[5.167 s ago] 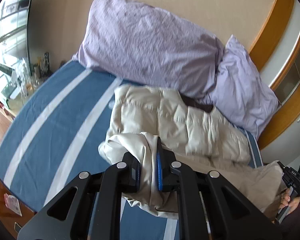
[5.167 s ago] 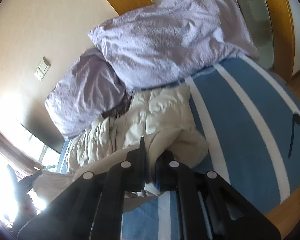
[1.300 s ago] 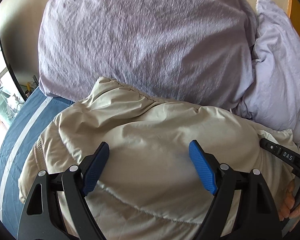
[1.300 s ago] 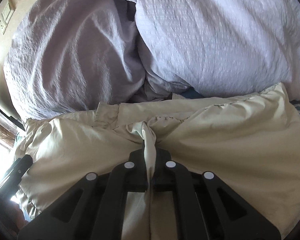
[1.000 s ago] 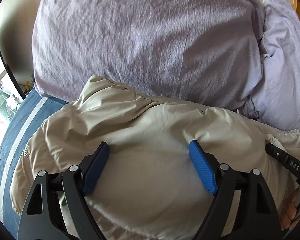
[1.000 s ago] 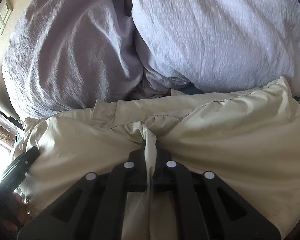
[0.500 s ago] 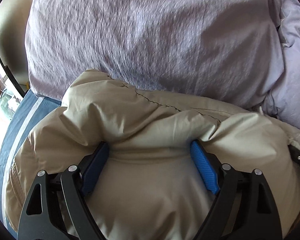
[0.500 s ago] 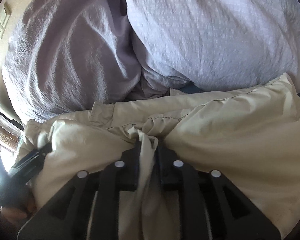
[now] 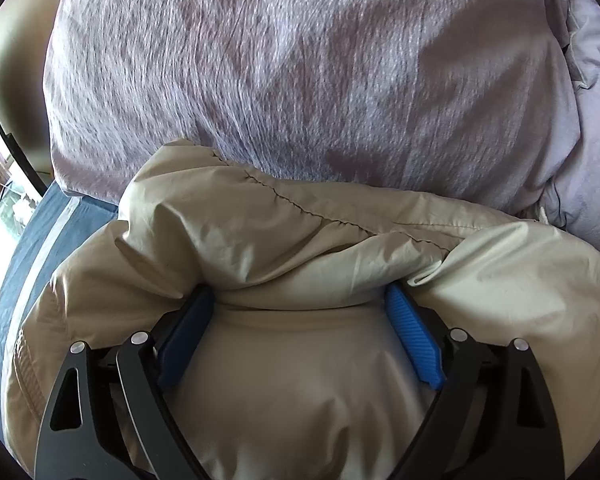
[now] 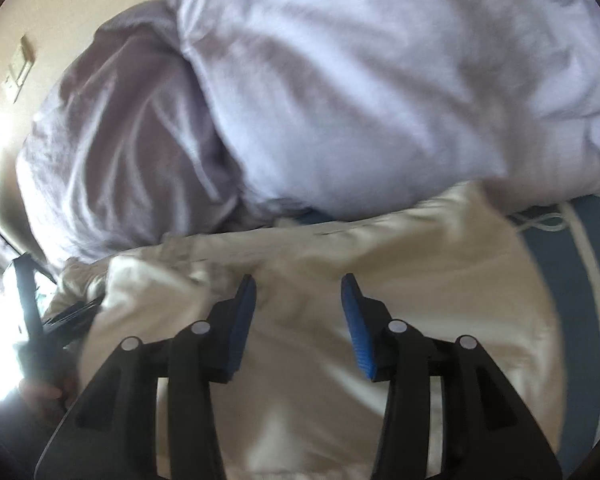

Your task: Fold large clothes

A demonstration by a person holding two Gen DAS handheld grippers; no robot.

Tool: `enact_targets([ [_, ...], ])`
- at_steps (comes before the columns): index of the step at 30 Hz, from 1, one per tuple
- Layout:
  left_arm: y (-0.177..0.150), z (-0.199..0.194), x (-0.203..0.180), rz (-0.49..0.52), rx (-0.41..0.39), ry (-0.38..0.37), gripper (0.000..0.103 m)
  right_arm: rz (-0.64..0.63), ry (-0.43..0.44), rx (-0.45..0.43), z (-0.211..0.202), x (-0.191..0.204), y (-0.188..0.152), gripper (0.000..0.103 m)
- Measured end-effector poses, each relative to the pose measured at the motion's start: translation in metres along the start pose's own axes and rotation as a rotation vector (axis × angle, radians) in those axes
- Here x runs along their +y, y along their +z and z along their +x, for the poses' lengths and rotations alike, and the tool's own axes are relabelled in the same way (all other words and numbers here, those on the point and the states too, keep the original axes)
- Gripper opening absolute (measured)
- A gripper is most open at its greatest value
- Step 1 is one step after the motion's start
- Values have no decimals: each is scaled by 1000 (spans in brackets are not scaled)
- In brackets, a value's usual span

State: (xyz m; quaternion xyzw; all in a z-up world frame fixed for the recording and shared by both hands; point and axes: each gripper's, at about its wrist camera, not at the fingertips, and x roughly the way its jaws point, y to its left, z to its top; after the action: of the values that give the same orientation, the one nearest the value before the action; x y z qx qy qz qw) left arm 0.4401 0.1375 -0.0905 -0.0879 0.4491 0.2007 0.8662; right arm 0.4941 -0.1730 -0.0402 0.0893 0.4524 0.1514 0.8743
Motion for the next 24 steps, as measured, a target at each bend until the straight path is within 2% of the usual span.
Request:
enact_targets([
  [7, -1, 1, 2, 0, 0, 1, 91, 42, -170, -22, -4, -42, -6, 45],
  [16, 0, 11, 3, -1, -15, -1, 93, -24, -288, -21, 19, -48, -23, 60],
  [24, -10, 13, 4, -11, -34, -7, 93, -64, -333, -46, 30, -50, -32, 67],
])
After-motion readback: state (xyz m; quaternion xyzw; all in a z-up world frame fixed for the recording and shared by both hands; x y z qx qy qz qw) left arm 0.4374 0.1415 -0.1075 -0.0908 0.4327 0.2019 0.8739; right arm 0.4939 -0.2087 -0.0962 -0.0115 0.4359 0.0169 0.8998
